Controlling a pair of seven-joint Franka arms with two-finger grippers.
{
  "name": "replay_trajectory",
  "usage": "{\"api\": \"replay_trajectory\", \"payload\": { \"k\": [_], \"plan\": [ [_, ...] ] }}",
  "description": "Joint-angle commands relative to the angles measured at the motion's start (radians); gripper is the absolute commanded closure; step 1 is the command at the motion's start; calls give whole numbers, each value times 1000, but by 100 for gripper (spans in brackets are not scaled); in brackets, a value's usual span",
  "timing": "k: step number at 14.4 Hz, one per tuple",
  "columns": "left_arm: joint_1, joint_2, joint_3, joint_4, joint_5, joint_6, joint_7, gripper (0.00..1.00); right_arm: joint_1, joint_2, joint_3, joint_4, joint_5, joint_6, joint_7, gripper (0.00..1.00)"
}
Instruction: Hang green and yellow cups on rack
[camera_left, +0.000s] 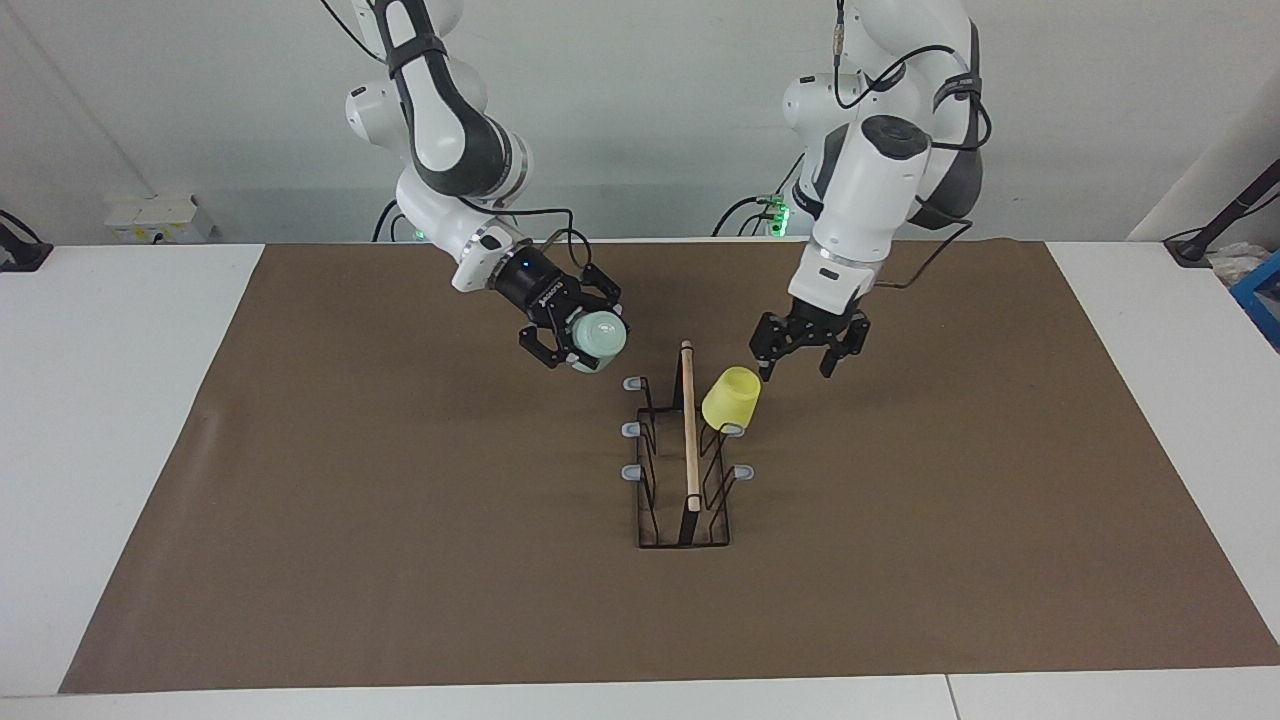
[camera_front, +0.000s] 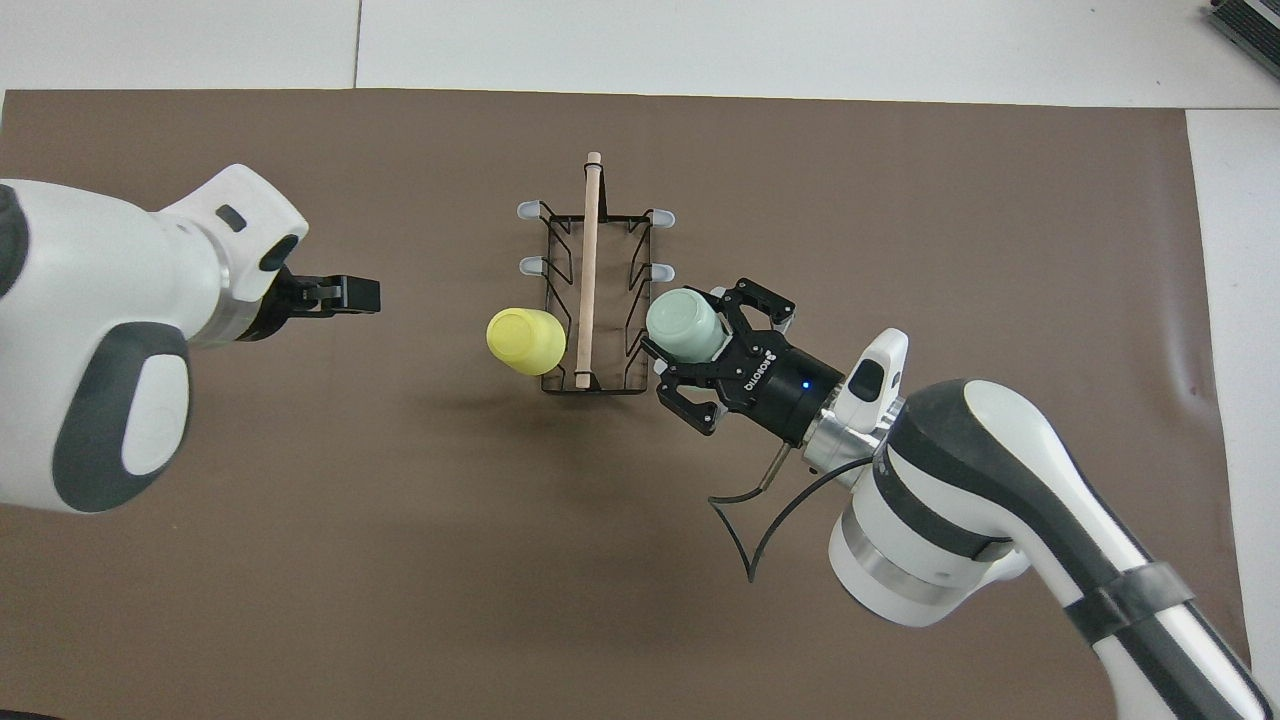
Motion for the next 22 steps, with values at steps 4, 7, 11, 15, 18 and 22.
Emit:
{"api": "replay_trajectory", "payload": {
  "k": [4, 7, 11, 15, 18, 22],
  "plan": [
    [5, -52, 167, 125, 11, -264, 314, 0, -1, 47, -3, 40, 81, -40, -61, 100],
    [33, -21, 184, 277, 14, -402, 364, 0, 2, 84, -3, 81, 124, -51, -96, 100],
    [53, 28, 184, 412, 18, -501, 378, 0, 2, 127, -3, 86, 148, -52, -159, 100],
    [70, 31, 179, 428, 20, -538, 395, 0, 7, 129, 0, 86, 204, -49, -162, 100],
    [65, 22, 169, 419, 69, -556, 398, 0, 7, 129, 3, 91, 224, -49, -162, 100],
    [70, -9, 170, 378, 63, -567, 389, 0, 19, 133, 5, 112, 234, -39, -161, 100]
  ]
}}
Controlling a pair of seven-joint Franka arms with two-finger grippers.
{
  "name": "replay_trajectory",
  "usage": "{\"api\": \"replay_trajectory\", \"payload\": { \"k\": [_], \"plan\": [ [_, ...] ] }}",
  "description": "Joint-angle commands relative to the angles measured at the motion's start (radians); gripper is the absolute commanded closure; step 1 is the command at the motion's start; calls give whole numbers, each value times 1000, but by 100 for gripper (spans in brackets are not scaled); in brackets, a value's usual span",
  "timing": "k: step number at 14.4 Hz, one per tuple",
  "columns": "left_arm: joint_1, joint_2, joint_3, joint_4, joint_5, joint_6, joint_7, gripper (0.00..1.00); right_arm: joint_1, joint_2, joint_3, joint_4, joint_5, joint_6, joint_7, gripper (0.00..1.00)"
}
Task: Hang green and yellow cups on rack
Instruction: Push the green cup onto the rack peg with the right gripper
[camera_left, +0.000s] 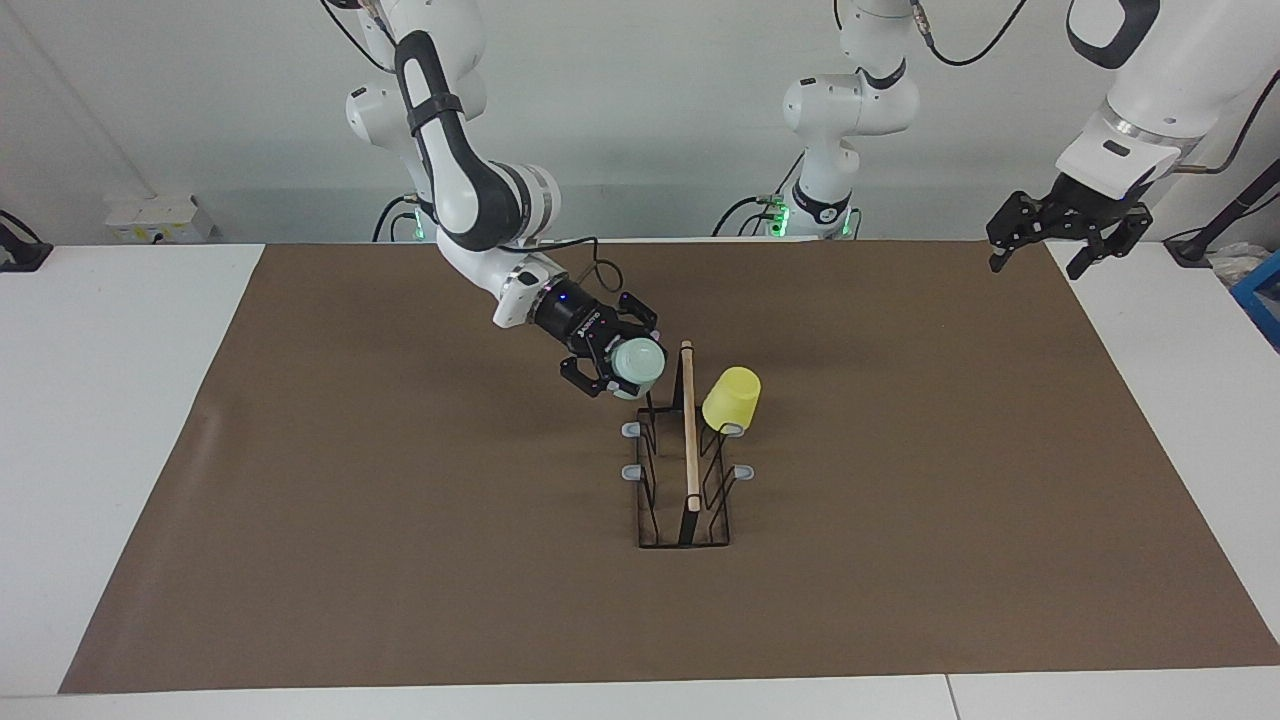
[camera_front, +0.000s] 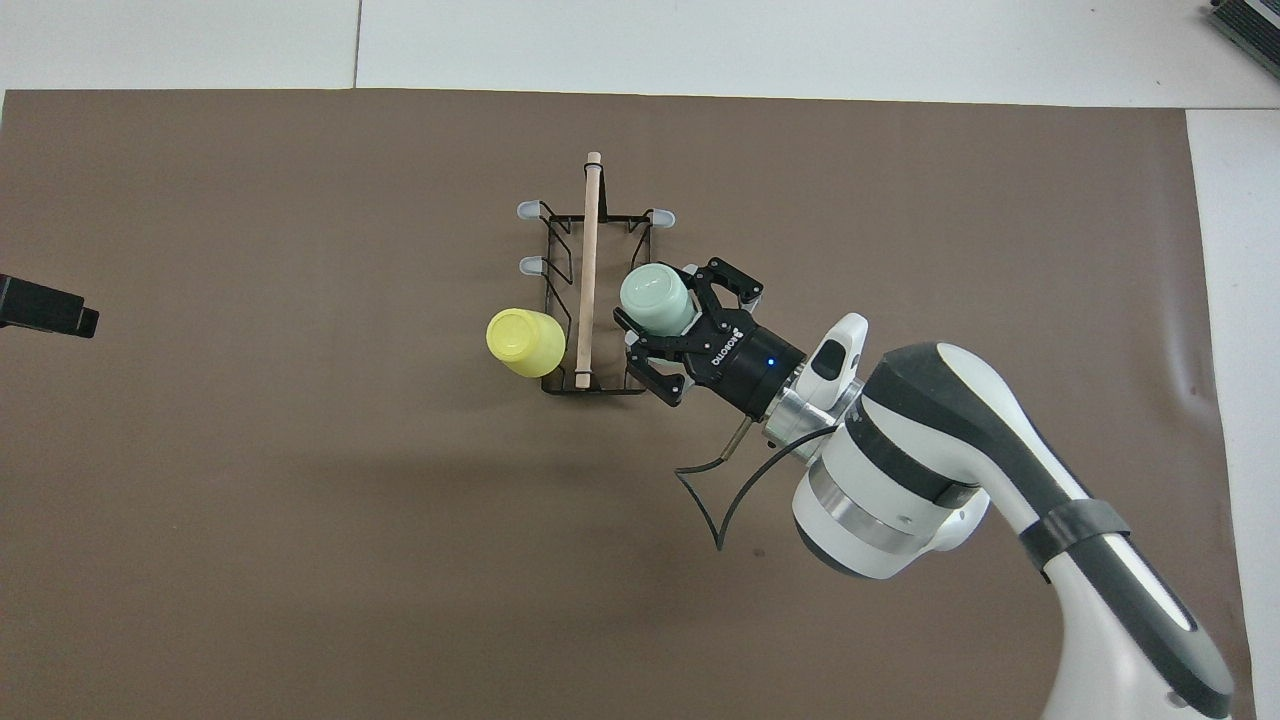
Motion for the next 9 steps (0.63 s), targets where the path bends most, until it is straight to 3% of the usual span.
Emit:
{"api": "replay_trajectory", "payload": {
  "k": [1, 9],
  "plan": [
    [8, -31, -8, -35, 12, -10, -1, 0, 11, 12, 1, 18, 43, 11, -27, 100],
    [5, -43, -5, -41, -3, -37, -38, 0, 13, 21, 0, -11, 101, -5, -74, 100]
  ]
}}
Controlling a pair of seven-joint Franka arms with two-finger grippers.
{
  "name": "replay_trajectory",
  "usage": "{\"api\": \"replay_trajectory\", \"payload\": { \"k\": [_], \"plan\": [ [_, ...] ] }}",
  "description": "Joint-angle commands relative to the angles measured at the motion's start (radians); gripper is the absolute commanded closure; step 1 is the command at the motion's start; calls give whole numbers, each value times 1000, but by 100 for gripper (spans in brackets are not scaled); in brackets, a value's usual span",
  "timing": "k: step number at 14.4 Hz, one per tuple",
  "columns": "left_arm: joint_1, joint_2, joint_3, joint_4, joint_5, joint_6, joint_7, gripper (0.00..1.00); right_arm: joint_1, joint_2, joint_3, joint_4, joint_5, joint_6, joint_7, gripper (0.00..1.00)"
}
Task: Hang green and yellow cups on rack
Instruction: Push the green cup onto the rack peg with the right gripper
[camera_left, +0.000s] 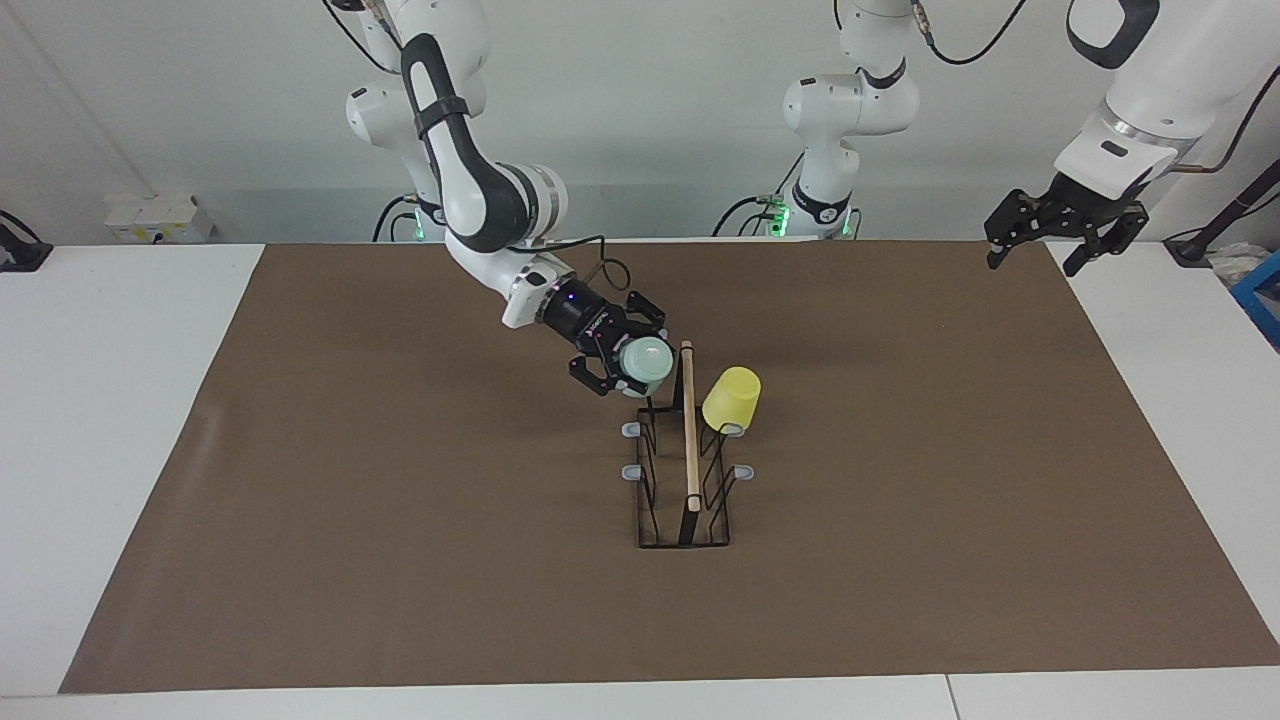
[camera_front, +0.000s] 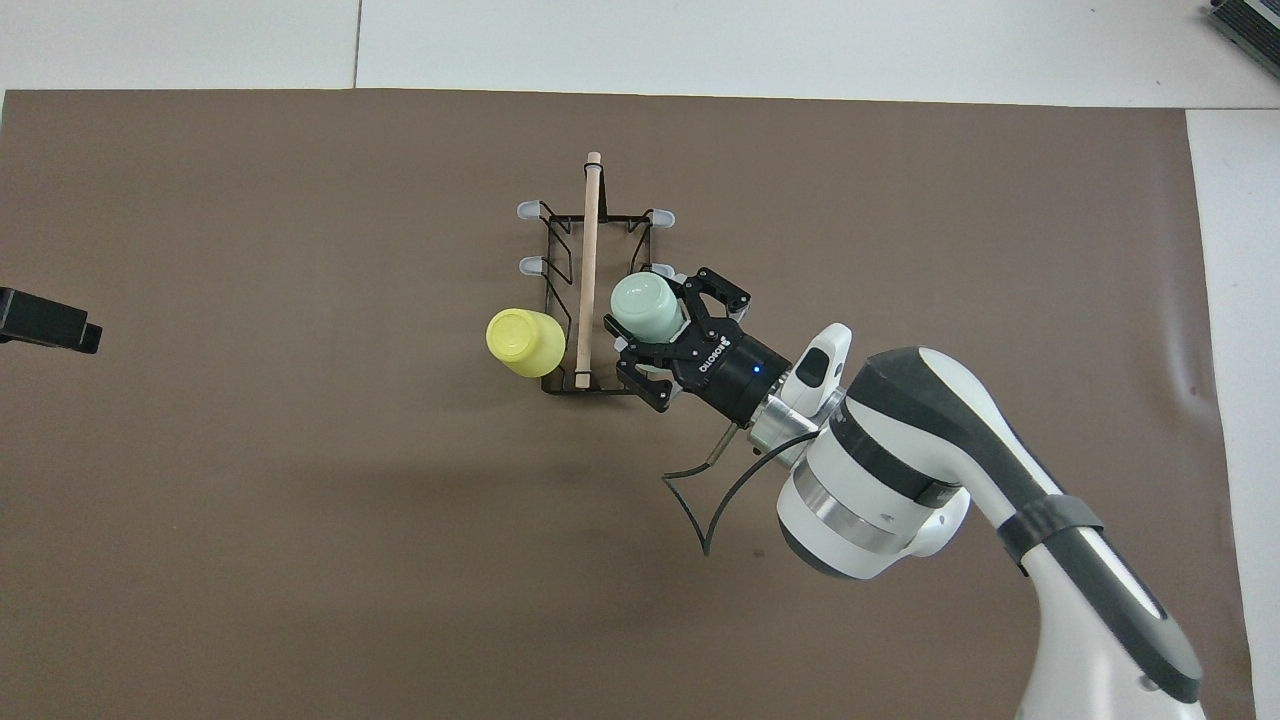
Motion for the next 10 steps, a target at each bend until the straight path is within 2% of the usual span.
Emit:
{"api": "replay_trajectory", "payload": {
  "k": [1, 4, 7, 10],
  "plan": [
    [4, -32, -4, -31, -1, -6, -15, 0, -5, -2, 0, -10, 40, -12, -51, 100],
    [4, -32, -4, -31, -1, -6, -15, 0, -17, 26, 0, -39, 77, -94, -115, 100],
    [4, -32, -4, -30, -1, -6, -15, 0, -39, 93, 0, -91, 147, -283, -212, 99],
    [5, -32, -4, -31, -1, -6, -14, 0, -40, 118, 0, -113, 149, -318, -260, 99]
  ]
}}
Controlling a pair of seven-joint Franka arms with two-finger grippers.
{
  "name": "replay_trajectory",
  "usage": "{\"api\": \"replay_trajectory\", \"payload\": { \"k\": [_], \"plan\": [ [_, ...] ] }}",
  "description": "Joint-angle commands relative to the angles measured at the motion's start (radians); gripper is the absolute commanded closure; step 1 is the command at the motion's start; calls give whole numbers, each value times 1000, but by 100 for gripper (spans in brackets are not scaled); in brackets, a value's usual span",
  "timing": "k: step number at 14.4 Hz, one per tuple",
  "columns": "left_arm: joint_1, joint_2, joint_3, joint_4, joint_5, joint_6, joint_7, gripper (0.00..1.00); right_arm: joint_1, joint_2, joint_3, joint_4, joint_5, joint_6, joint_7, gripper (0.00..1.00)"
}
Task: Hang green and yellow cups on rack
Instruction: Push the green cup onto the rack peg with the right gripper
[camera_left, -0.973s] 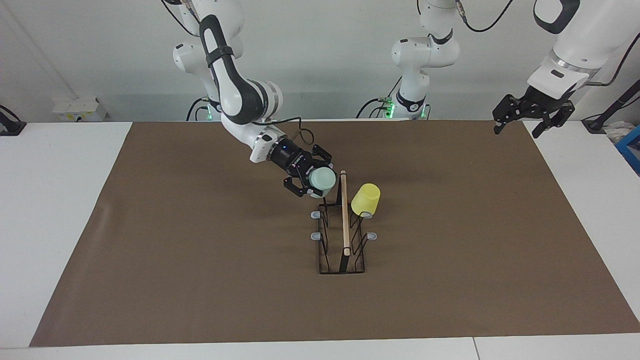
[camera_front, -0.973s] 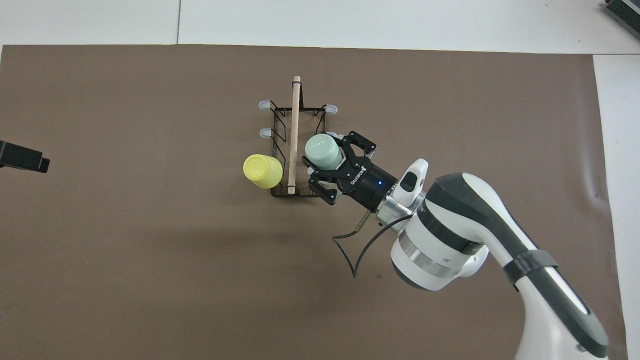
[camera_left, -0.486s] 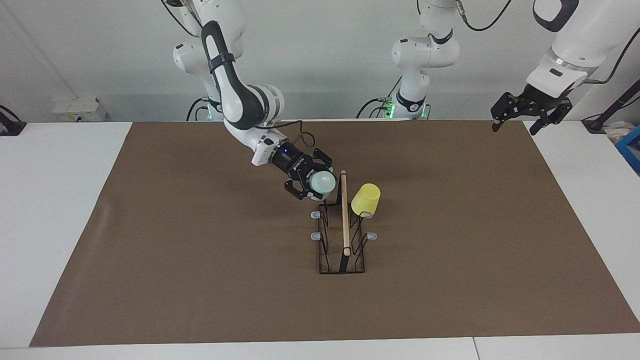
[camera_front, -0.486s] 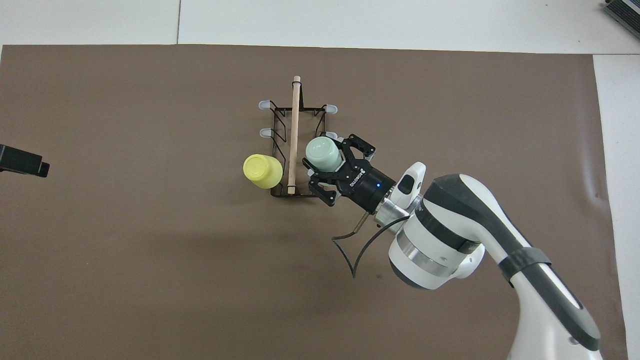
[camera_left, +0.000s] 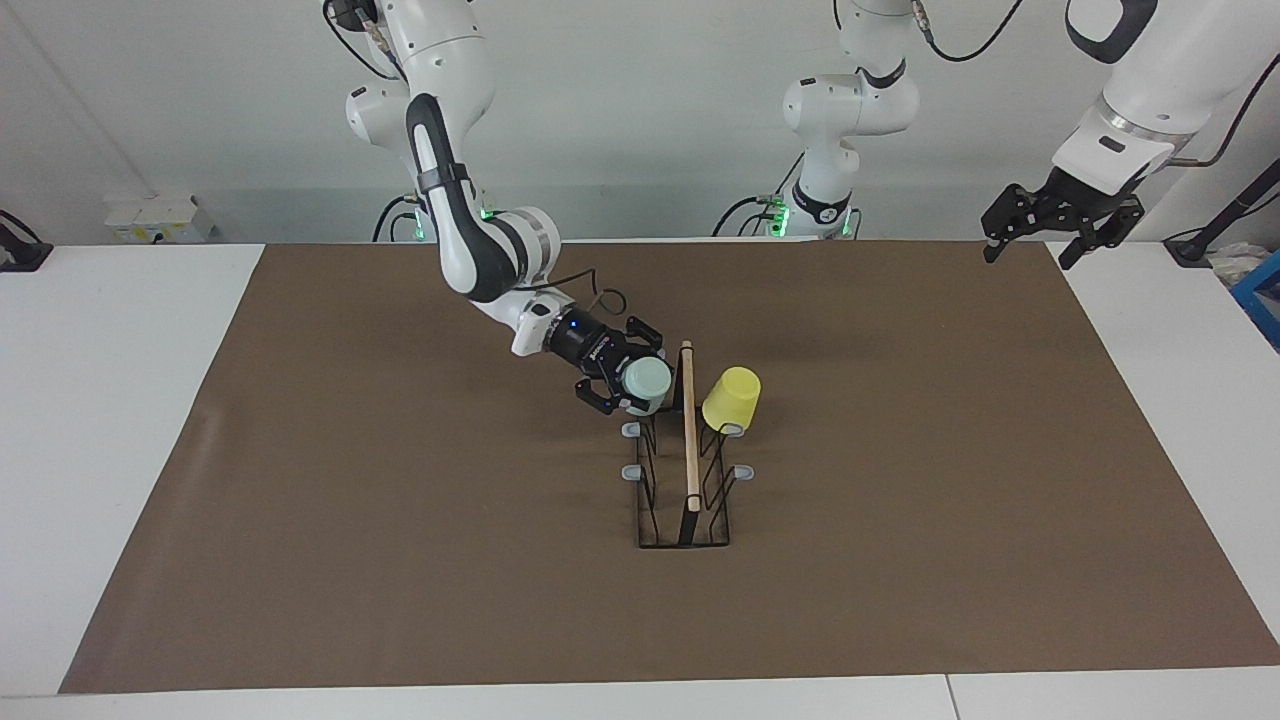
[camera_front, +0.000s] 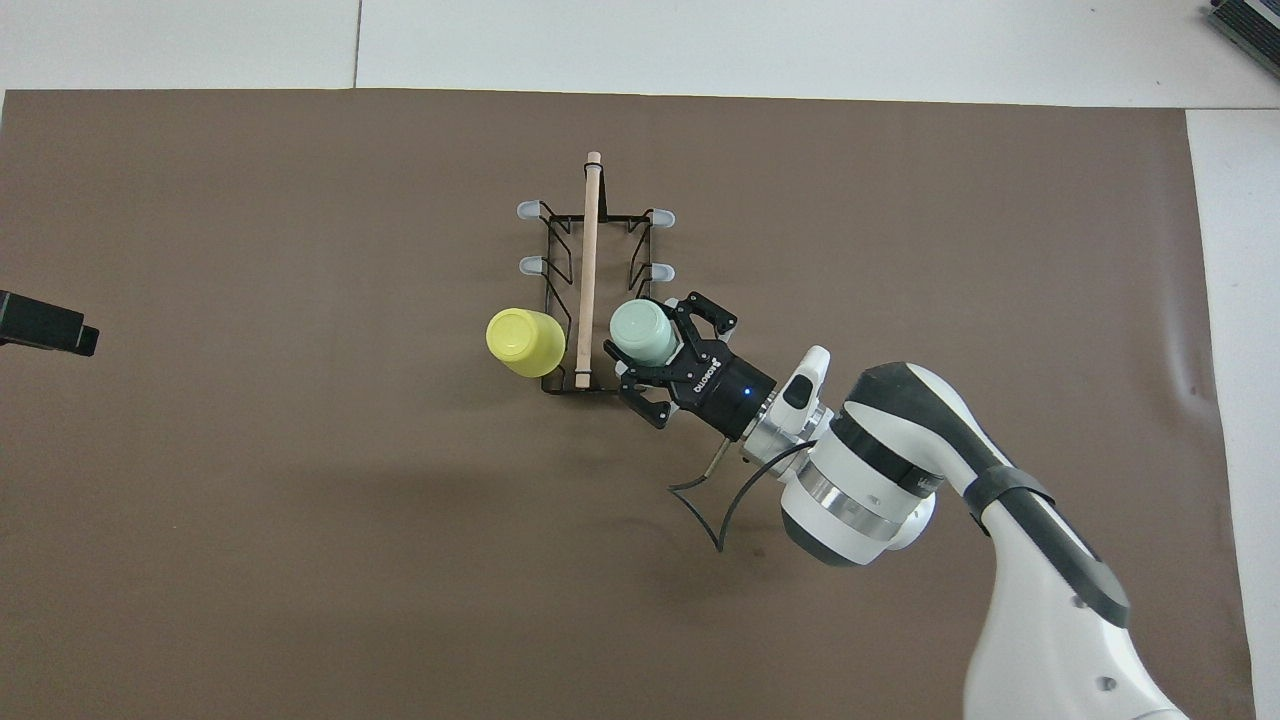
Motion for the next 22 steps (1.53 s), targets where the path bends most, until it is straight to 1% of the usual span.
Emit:
{"api": "replay_trajectory", "payload": {
  "k": [1, 4, 5, 7, 8, 9, 11, 13, 14, 19, 20, 22],
  "plan": [
    [4, -25, -4, -26, -1, -6, -13, 0, -9, 16, 5, -18, 53, -48, -63, 99],
    [1, -25, -4, -26, -1, -6, -13, 0, -9, 36, 5, -30, 77, -87, -83, 99],
    [1, -25, -4, -26, -1, -6, -13, 0, -9, 36, 5, -30, 79, -87, -83, 98],
    [1, -25, -4, -26, -1, -6, -13, 0, -8, 38, 5, -22, 82, -76, -83, 74],
    [1, -25, -4, -24, -1, -6, -13, 0, -9, 39, 5, -18, 80, -73, -82, 35],
    [1, -25, -4, -26, -1, -6, -13, 0, -14, 39, 5, -15, 77, -72, -79, 0],
    [1, -25, -4, -24, -1, -6, -13, 0, -11, 39, 5, -7, 74, -62, -76, 0],
    [1, -25, -4, -26, -1, -6, -13, 0, -8, 21, 5, 7, 66, 3, -60, 0],
    [1, -25, -4, -26, -1, -6, -13, 0, -5, -2, 5, 13, 63, 40, -42, 0],
    [1, -25, -4, -26, -1, -6, -13, 0, 57, -143, 13, 39, 40, 351, 163, 0],
    [1, -25, -4, -26, -1, -4, -13, 0, 64, -160, 13, 43, 28, 387, 185, 0],
    [1, -25, -4, -24, -1, -6, -13, 0, 63, -186, 13, 57, -44, 441, 199, 0]
  ]
}}
